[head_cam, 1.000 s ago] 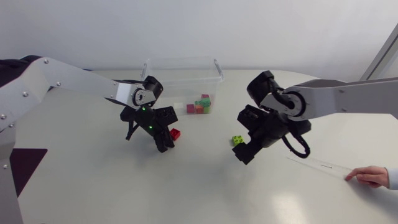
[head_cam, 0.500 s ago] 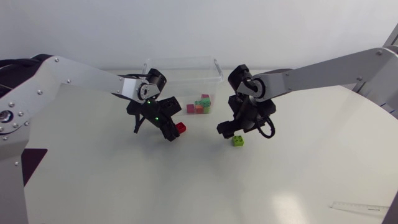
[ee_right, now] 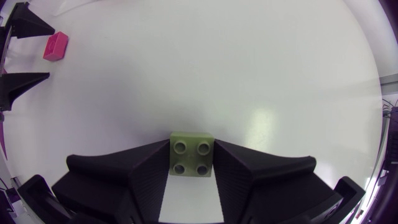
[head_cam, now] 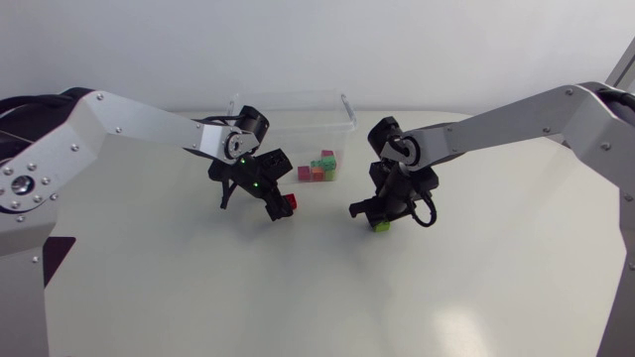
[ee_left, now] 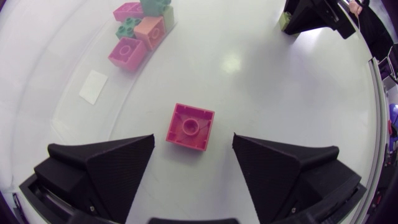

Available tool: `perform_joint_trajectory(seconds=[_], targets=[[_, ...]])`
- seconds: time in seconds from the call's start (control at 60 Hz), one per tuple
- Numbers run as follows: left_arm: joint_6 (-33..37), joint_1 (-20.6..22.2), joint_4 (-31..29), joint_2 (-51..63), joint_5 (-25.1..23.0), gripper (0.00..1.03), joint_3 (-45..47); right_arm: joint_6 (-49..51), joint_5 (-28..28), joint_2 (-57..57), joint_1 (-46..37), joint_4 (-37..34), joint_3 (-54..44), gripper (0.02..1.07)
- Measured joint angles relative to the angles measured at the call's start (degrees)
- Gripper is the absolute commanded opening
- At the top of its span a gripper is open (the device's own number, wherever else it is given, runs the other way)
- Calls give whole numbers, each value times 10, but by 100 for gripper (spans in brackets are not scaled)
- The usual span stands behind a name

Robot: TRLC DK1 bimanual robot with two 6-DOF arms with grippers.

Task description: Place the duplo bricks in the container

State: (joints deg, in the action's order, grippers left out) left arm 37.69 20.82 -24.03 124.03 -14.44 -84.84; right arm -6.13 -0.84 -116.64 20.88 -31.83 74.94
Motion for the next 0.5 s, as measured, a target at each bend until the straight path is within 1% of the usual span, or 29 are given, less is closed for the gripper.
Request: perform_joint_trajectory(seconds=[0.183, 0.233, 0.267, 0.283, 0.3, 0.317, 0.367, 0.433, 0.5], targets=[[5, 6, 32, 15, 2, 98, 0, 7, 14, 43, 5, 15, -61, 28], [9, 6, 36, 16, 2, 93, 0, 14, 18, 62, 10, 14, -86, 28], [11, 7, 37, 17, 2, 85, 0, 17, 22, 79, 15, 12, -105, 28], [12, 7, 37, 17, 2, 79, 0, 17, 22, 85, 16, 11, -111, 28], [13, 7, 37, 18, 2, 75, -1, 19, 23, 92, 18, 8, -118, 28], [13, 7, 38, 18, 2, 62, -1, 19, 23, 100, 20, 5, -124, 28], [13, 8, 38, 19, 2, 37, -2, 23, 25, 131, 24, -6, -142, 28], [13, 11, 35, 21, 2, 37, -5, 28, 25, 169, 26, -19, -151, 28], [15, 13, 15, 21, 3, 36, -9, 31, 25, 212, 26, -34, -151, 28]])
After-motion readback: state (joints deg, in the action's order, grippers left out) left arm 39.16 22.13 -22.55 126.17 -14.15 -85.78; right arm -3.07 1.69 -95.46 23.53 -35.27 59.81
